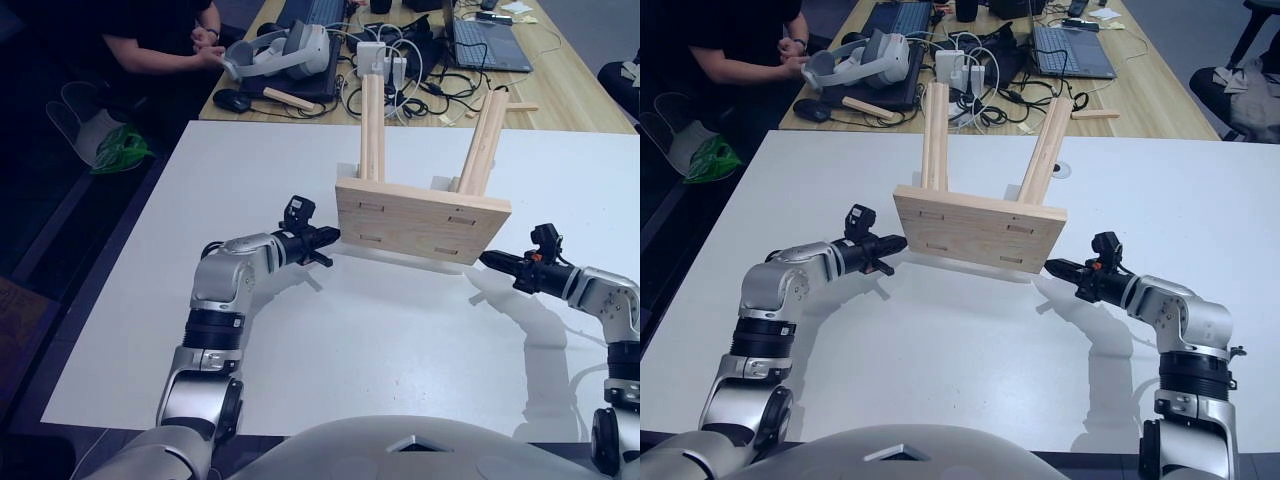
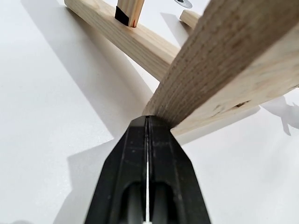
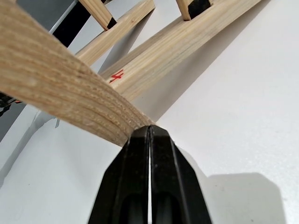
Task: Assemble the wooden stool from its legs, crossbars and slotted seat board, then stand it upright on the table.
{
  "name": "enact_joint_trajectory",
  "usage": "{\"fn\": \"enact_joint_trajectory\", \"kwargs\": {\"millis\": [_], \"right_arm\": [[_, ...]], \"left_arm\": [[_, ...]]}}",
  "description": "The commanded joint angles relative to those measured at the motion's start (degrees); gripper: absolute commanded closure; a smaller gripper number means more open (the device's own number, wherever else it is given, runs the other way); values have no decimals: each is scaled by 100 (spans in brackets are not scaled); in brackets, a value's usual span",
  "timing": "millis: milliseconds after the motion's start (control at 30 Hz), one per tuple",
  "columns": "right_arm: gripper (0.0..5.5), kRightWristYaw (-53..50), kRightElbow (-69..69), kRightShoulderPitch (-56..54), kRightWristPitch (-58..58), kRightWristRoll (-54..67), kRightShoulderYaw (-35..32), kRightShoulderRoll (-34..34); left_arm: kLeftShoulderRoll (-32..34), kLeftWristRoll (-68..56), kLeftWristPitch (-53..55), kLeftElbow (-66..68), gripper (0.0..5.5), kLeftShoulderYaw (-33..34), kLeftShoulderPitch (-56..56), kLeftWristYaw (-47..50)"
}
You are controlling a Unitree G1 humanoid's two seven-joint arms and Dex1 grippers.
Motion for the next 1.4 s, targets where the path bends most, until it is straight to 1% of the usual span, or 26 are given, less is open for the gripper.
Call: {"fn": "enact_joint_trajectory", "kwargs": {"millis": [33, 633, 1400], "right_arm": [[550, 154, -432, -353, 94, 602, 102, 382], [550, -54, -817, -616, 409, 1102, -223, 490], [550, -624, -1301, -1003, 808, 1753, -568, 755]], "left_arm": [[-451, -599, 95, -276, 549, -246, -225, -456], [-526, -1227, 300, -558, 549, 221, -403, -447], [-647, -1709, 355, -715, 549, 538, -569, -370]]}}
